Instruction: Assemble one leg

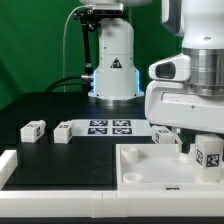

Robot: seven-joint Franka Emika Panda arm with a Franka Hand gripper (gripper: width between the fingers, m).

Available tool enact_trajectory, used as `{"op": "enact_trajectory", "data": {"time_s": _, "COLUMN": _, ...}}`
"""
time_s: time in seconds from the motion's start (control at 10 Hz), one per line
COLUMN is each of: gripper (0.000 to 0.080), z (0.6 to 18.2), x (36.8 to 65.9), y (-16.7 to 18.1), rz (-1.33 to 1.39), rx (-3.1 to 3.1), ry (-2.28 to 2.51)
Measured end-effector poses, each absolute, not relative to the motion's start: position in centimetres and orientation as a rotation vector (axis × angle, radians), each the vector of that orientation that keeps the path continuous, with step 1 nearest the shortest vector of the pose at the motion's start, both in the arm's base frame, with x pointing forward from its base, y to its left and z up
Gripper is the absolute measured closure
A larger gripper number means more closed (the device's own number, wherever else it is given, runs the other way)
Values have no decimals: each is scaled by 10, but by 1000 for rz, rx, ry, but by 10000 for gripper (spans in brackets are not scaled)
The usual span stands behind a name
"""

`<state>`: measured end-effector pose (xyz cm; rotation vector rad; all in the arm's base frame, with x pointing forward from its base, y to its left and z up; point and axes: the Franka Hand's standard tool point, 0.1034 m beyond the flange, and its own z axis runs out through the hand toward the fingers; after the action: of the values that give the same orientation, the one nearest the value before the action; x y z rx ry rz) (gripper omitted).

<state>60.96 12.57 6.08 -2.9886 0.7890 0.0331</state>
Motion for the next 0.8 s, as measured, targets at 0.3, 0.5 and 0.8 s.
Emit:
{"op": "enact_trajectory", "data": {"time_s": 0.3, "gripper": 150, "z": 65, "x": 613, "y": 125, "rz": 14, "rx": -3078, "ry": 321}}
{"op": "enact_trajectory", "data": {"time_s": 0.5, "gripper": 150, "z": 66, "x": 615, "y": 122, "rz": 2, "rx": -3101, "ry": 8}}
{"op": "enact_trajectory", "data": {"time_s": 0.8, "gripper": 150, "z": 66, "x": 615, "y": 119, "rz": -5, "rx": -3103, "ry": -267}}
